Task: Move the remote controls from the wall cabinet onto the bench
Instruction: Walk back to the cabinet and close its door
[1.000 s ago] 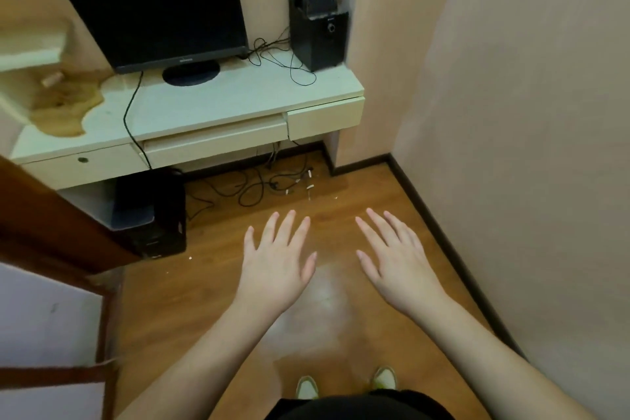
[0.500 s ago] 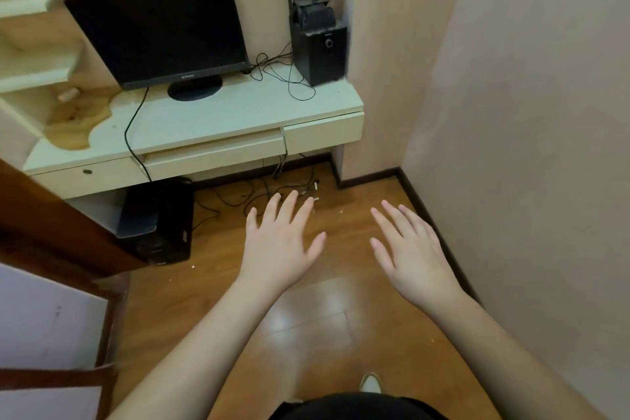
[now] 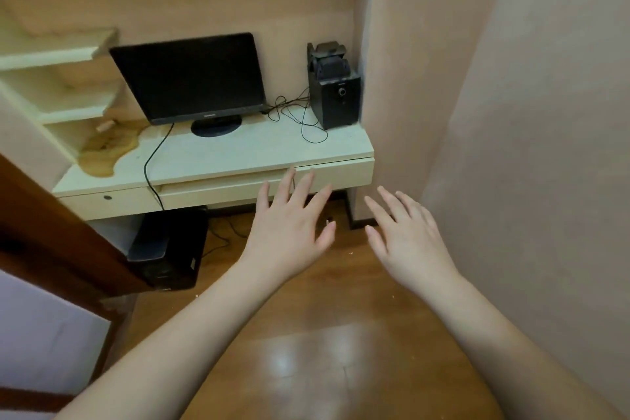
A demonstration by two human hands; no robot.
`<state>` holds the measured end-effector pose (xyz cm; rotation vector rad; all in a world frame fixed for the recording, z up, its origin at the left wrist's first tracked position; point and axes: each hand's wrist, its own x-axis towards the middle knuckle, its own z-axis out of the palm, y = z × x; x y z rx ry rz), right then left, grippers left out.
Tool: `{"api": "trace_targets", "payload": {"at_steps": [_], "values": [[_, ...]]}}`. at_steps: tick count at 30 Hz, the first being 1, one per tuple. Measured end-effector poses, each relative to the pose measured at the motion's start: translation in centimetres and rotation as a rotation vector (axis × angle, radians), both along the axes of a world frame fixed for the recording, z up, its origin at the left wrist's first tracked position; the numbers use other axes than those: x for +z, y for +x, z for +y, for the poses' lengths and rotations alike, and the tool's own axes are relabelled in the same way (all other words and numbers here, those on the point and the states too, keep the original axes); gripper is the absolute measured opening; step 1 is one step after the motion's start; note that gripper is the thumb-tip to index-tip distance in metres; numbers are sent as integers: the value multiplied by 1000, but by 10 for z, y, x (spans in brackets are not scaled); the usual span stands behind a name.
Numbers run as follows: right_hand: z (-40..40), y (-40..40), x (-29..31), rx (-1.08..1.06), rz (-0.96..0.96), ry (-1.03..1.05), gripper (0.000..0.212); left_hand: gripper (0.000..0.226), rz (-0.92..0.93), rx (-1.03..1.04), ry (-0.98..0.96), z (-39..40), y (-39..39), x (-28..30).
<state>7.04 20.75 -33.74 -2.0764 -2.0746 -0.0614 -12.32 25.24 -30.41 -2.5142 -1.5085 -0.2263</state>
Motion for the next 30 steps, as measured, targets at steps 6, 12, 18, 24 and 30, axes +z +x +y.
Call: {"api": "trace_targets", "payload": {"at_steps": [6,12,18,24,30], "values": [[57,-15,31,10,-40,59,66,64,1,-7,28,50,-14,31],[121,-47,68,14,-105,162,58,64,-39,-35,105,109,-45,61],[170,-67,105,-10,-166,226,58,65,-77,-126,164,165,-72,98],[204,-62,141,-62,-201,298,57,64,-97,-154,195,215,-67,132],[232,-32,182,-110,-233,359,60,66,-135,-208,315,248,-36,170]]}}
